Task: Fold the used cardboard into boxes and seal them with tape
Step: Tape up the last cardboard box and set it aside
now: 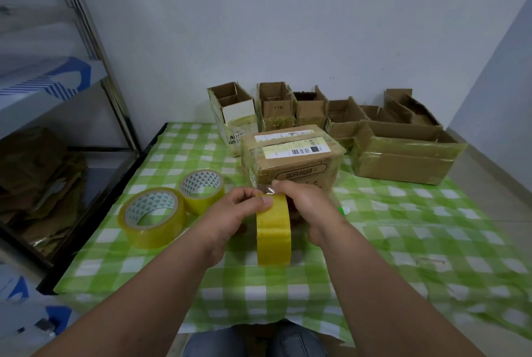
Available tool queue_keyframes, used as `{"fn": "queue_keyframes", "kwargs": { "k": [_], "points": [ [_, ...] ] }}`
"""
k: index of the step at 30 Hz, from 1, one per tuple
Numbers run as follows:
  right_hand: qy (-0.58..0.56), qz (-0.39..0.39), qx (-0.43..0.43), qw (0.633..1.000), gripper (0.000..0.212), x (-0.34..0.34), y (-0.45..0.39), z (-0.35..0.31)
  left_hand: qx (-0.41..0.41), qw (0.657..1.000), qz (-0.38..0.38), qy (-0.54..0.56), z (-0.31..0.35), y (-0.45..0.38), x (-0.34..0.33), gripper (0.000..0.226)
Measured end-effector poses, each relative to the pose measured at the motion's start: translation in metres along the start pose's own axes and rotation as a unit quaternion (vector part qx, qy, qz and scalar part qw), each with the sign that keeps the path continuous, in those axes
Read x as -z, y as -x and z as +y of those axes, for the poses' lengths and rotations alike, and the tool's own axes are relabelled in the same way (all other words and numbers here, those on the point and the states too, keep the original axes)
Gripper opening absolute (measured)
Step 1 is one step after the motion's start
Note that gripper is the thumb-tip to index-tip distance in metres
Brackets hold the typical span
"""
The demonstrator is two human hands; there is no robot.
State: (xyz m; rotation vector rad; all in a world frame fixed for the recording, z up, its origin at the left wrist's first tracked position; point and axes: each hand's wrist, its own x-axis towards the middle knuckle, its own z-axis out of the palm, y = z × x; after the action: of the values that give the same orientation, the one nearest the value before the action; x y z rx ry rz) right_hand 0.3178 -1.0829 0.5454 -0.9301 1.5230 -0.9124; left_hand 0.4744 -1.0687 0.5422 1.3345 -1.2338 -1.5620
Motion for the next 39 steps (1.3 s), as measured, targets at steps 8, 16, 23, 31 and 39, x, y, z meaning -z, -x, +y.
{"fn": "queue_keyframes", "kwargs": {
  "k": [8,16,23,31,39],
  "points": [
    [-0.122,-0.009,-0.064,0.990,0.011,-0.012,-0.009,-0.004,0.001,0.997,0.036,-0.064,0.005,0.006,-0.003,0.083],
    [-0.124,0.030,-0.032,0.991,0.006,-0.016,-0.009,0.000,-0.270,0.866,0.141,-0.395,0.032,-0.025,0.015,0.049],
    [-0.123,0.022,0.025,0.992,0.005,-0.009,-0.004,0.007,-0.265,0.814,0.123,-0.501,0.037,-0.057,0.007,0.042],
    [-0.235,0.041,0.038,0.970,0.013,-0.001,0.001,0.023,-0.287,0.774,0.146,-0.545,0.028,-0.055,0.005,0.053],
    [-0.261,0.065,0.059,0.961,0.017,0.007,-0.001,0.021,-0.279,0.811,0.099,-0.504,0.029,-0.059,0.015,0.055]
  ]
}}
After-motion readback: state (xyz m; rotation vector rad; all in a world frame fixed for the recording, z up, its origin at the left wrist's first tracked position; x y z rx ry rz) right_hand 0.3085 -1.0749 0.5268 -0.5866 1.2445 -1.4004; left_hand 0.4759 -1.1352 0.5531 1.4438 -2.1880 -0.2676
